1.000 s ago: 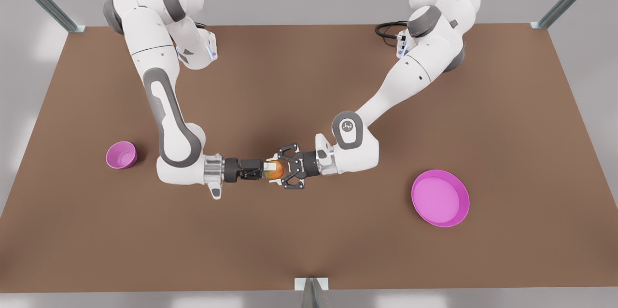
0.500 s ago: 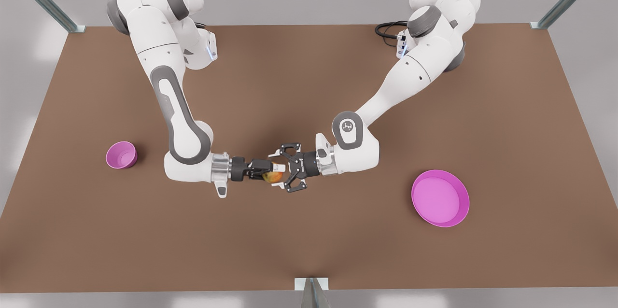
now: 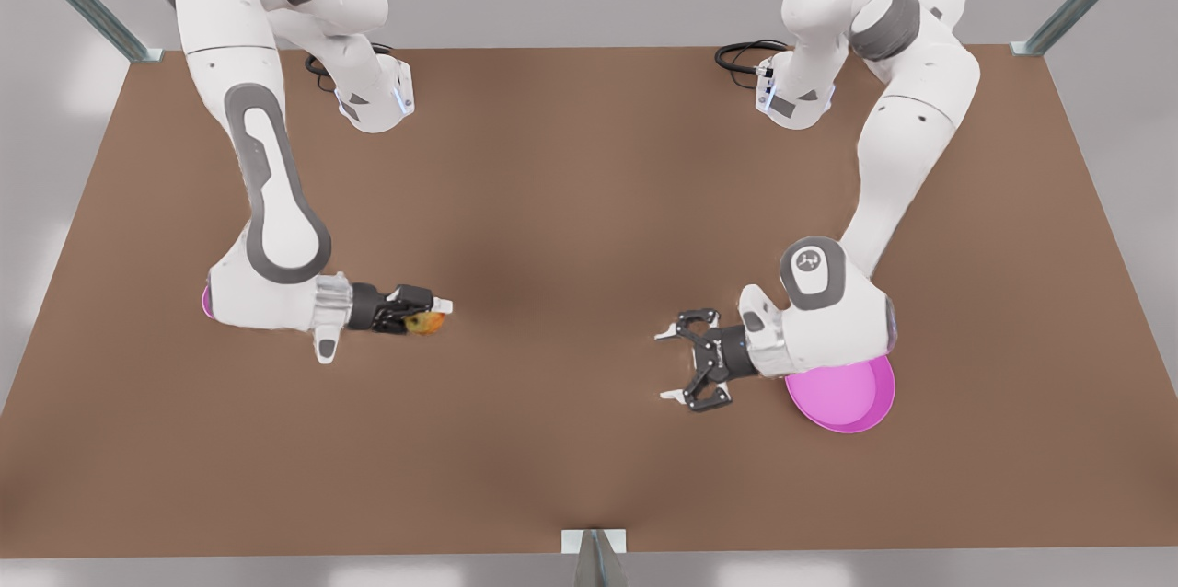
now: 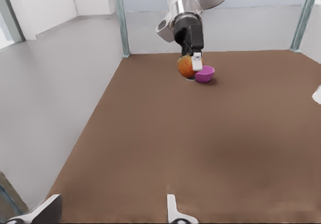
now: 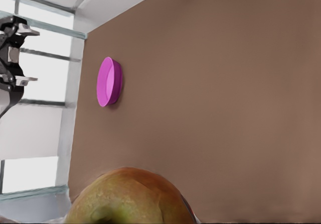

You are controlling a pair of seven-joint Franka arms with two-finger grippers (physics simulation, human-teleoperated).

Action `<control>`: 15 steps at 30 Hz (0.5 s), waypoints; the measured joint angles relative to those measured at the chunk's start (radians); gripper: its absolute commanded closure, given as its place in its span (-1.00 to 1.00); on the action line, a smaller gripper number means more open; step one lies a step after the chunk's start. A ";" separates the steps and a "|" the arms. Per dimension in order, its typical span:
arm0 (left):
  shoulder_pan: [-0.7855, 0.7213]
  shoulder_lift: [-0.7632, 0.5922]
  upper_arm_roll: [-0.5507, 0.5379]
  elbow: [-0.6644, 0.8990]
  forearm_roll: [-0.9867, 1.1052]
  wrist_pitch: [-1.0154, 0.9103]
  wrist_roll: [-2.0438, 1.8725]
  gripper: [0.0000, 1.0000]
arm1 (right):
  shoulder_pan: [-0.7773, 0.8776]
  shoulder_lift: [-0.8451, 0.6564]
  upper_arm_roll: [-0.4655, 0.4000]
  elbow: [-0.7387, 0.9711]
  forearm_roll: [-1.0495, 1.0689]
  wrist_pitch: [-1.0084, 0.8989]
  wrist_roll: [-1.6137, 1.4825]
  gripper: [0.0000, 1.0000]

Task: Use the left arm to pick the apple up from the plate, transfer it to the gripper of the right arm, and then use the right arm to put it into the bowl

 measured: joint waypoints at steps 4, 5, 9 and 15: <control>0.137 -0.304 0.033 0.002 0.491 -0.381 -0.249 -1.00 | -0.097 -0.051 0.002 -0.053 -0.346 -0.008 0.009 -0.20; 0.021 -0.416 0.256 -0.024 0.478 -0.440 -0.309 -1.00 | -0.129 -0.054 0.002 -0.056 -0.414 -0.010 0.008 -0.20; -0.289 -0.662 0.708 -0.213 0.400 -0.525 -0.521 -1.00 | -0.241 -0.049 0.002 -0.068 -0.608 -0.011 -0.006 -0.20; -0.304 -0.628 0.749 -0.189 0.373 -0.603 -0.765 -1.00 | -0.393 -0.028 0.000 -0.067 -0.789 0.002 -0.063 -0.20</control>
